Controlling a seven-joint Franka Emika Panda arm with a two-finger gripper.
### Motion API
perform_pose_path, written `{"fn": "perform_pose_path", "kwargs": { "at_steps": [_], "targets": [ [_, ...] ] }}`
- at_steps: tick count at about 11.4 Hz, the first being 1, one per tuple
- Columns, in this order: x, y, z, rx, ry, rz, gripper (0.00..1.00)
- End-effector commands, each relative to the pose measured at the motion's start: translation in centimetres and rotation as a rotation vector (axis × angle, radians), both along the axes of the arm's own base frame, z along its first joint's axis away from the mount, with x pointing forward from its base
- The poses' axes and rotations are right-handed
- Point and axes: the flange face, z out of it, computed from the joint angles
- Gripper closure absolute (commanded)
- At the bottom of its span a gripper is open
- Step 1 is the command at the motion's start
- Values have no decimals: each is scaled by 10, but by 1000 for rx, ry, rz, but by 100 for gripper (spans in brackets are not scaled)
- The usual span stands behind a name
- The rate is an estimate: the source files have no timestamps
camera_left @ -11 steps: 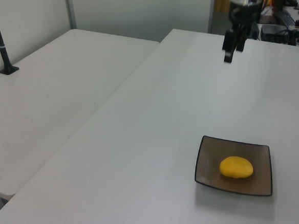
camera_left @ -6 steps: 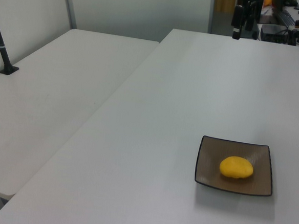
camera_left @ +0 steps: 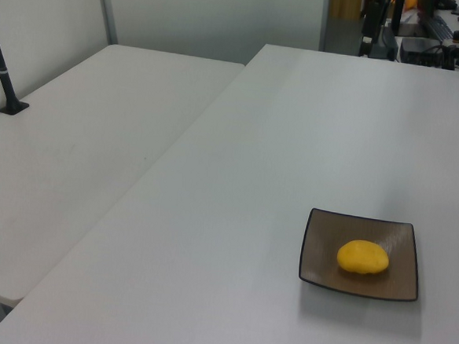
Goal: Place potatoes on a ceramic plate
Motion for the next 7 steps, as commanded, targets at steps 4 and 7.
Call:
{"fn": "perform_pose_path", "kwargs": {
  "at_steps": [4,7],
  "targets": [
    [2,1,-4,21,-24,62,0],
    [4,1,-5,19,-26,61,0]
  ]
}}
